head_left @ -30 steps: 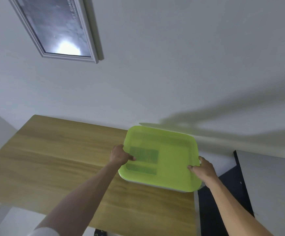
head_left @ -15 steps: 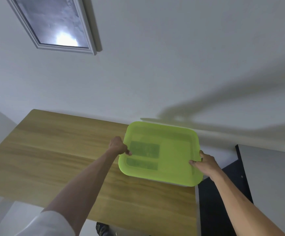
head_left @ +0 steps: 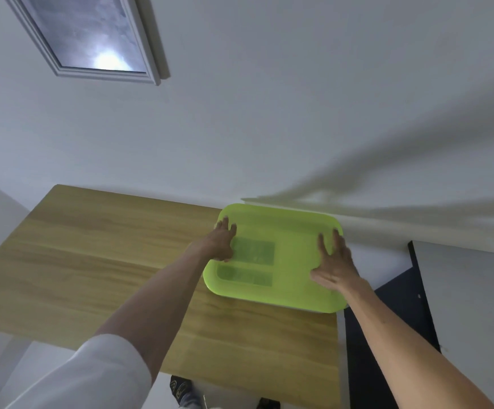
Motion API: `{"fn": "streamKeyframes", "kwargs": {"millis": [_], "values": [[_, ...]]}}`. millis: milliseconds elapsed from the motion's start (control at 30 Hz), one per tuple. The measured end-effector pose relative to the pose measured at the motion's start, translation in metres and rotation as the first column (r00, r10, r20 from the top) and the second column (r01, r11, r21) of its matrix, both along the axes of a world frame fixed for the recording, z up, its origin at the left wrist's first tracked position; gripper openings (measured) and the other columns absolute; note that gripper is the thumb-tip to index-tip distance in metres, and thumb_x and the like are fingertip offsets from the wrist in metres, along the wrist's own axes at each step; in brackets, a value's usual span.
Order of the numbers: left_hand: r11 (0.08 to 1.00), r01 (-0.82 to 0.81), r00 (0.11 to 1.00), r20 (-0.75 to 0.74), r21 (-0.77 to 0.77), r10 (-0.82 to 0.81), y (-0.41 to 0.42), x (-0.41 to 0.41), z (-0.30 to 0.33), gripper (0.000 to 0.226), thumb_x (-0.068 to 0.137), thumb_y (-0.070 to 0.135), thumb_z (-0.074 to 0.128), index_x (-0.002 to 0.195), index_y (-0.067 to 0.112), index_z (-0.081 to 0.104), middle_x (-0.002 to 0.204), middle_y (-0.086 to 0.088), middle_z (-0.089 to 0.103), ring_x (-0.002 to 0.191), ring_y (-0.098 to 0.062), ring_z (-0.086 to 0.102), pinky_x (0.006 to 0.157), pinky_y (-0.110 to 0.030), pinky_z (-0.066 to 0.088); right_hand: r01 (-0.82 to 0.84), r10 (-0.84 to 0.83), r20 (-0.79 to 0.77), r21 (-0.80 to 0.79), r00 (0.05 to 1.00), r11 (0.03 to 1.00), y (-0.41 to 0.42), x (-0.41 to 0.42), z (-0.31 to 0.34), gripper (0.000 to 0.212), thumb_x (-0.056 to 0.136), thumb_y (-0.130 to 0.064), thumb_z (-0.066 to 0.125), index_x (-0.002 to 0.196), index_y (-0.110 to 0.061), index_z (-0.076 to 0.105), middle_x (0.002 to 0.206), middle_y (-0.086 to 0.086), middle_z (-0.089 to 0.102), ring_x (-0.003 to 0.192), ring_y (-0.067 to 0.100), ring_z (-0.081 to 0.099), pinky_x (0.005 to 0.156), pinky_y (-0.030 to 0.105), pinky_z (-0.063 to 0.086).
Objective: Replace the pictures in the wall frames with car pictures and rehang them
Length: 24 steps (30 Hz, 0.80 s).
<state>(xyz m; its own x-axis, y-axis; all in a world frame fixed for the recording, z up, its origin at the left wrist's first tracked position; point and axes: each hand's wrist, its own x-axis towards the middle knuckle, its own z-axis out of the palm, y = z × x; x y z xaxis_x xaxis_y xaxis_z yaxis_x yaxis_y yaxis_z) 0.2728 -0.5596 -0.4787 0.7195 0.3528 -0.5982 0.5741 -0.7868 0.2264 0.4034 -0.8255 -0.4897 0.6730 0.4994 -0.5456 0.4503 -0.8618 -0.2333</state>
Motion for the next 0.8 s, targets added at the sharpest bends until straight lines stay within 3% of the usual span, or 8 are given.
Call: {"fn": "streamKeyframes", "kwargs": {"millis": [100, 200, 267, 367, 433, 800], "values": [[0.999, -0.012, 1.000, -0.010, -0.053, 0.011, -0.006, 0.000, -0.007, 0.095, 0.086, 0.017, 0.052, 0.154, 0.015, -0.015, 0.156, -0.008, -0.034, 0.147, -0.025, -0.023, 0.122, -0.043, 0.011, -0.061, 0.058, 0.049, 0.058, 0.997, 0.996, 0.008, -0.005, -0.018, 0.087, 0.095, -0.041, 0.039, 0.155, -0.023, -0.021, 0.156, 0.010, -0.038, 0.145, 0.030, -0.033, 0.121, 0.050, -0.013], [0.997, -0.074, 0.988, 0.135, -0.006, 0.074, -0.022, -0.008, -0.031, 0.091, 0.094, 0.053, 0.039, 0.152, 0.013, -0.019, 0.153, -0.011, -0.038, 0.143, -0.024, -0.033, 0.121, -0.041, -0.012, -0.041, 0.029, 0.158, 0.074, 0.987, 0.996, 0.007, -0.012, -0.033, 0.080, 0.095, -0.070, 0.012, 0.153, -0.026, -0.022, 0.157, 0.010, -0.036, 0.146, 0.028, -0.033, 0.120, 0.047, -0.018], [0.988, -0.113, 0.966, 0.246, 0.102, 0.085, -0.032, -0.012, -0.051, 0.091, 0.092, 0.069, 0.021, 0.150, 0.012, -0.020, 0.153, -0.011, -0.036, 0.143, -0.024, -0.034, 0.120, -0.042, -0.015, -0.025, 0.003, 0.250, 0.086, 0.968, 0.996, 0.008, -0.017, -0.041, 0.082, 0.092, -0.073, 0.003, 0.154, -0.025, -0.019, 0.159, 0.010, -0.031, 0.147, 0.027, -0.029, 0.120, 0.047, -0.017], [0.960, -0.126, 0.946, 0.322, 0.249, 0.041, -0.039, -0.015, -0.067, 0.087, 0.090, 0.068, 0.002, 0.152, 0.009, -0.017, 0.157, -0.013, -0.030, 0.145, -0.025, -0.029, 0.122, -0.041, -0.011, -0.005, -0.028, 0.356, 0.090, 0.934, 0.996, 0.009, -0.022, -0.051, 0.079, 0.094, -0.070, 0.000, 0.156, -0.023, -0.015, 0.161, 0.010, -0.026, 0.148, 0.025, -0.027, 0.122, 0.048, -0.013], [0.948, -0.128, 0.939, 0.342, 0.291, 0.022, -0.037, -0.012, -0.072, 0.083, 0.093, 0.065, 0.002, 0.152, 0.009, -0.017, 0.157, -0.013, -0.029, 0.146, -0.025, -0.028, 0.122, -0.041, -0.009, 0.001, -0.030, 0.371, 0.079, 0.928, 0.997, 0.010, -0.019, -0.055, 0.079, 0.094, -0.070, -0.001, 0.156, -0.023, -0.015, 0.162, 0.010, -0.025, 0.149, 0.025, -0.027, 0.122, 0.048, -0.012], [0.945, -0.114, 0.937, 0.350, 0.307, -0.001, -0.026, -0.002, -0.077, 0.083, 0.095, 0.065, 0.005, 0.151, 0.009, -0.019, 0.156, -0.013, -0.032, 0.144, -0.023, -0.032, 0.122, -0.042, -0.010, 0.022, -0.052, 0.397, 0.081, 0.916, 0.996, 0.018, -0.014, -0.061, 0.081, 0.094, -0.070, -0.001, 0.157, -0.021, -0.012, 0.163, 0.011, -0.023, 0.150, 0.025, -0.023, 0.122, 0.049, -0.009]]}}
